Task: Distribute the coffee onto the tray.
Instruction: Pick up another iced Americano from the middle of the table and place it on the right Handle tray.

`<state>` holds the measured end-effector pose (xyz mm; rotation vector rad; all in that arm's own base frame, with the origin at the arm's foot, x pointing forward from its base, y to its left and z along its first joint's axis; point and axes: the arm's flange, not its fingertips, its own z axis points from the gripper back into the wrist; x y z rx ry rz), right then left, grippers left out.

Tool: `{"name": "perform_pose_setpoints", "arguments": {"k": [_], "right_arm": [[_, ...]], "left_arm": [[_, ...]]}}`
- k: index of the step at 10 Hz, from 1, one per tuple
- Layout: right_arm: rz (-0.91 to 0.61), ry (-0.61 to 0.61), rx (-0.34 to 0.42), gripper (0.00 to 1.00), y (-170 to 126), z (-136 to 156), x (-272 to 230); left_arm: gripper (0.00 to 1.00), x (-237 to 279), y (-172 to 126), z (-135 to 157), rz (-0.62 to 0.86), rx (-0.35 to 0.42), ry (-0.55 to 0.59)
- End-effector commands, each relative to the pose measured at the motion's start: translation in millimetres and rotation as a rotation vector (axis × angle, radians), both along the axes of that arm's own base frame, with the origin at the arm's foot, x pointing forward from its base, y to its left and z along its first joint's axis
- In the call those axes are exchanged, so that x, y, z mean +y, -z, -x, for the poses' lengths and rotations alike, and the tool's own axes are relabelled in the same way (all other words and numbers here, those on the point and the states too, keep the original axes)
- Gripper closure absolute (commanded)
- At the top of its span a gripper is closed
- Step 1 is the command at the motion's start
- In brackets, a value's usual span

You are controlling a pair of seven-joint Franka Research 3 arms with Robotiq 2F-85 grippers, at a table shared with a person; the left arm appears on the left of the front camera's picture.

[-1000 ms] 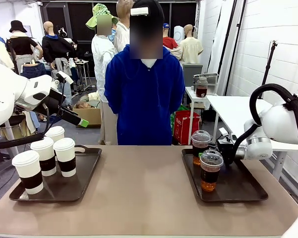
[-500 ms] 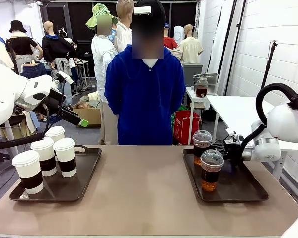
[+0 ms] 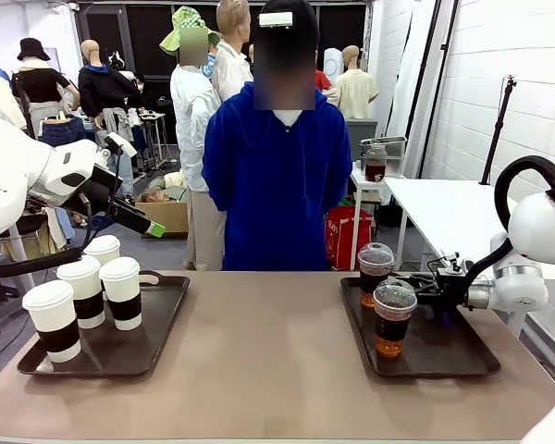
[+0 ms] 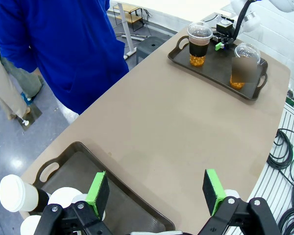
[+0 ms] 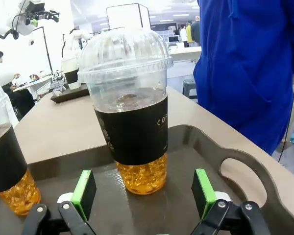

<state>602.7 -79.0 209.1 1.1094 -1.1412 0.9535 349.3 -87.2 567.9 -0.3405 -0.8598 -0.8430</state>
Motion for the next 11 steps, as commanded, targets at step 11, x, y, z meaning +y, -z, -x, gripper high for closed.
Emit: {"name": "perform_pose_setpoints", "arguments": {"k": [11], "right_arm": [[-0.015,0.021,-0.004,0.0,-3.3,-2.4,1.5]], "left_arm": [[0.0,1.5,0.4,-0.6,0.007,0.002,0.002]]}}
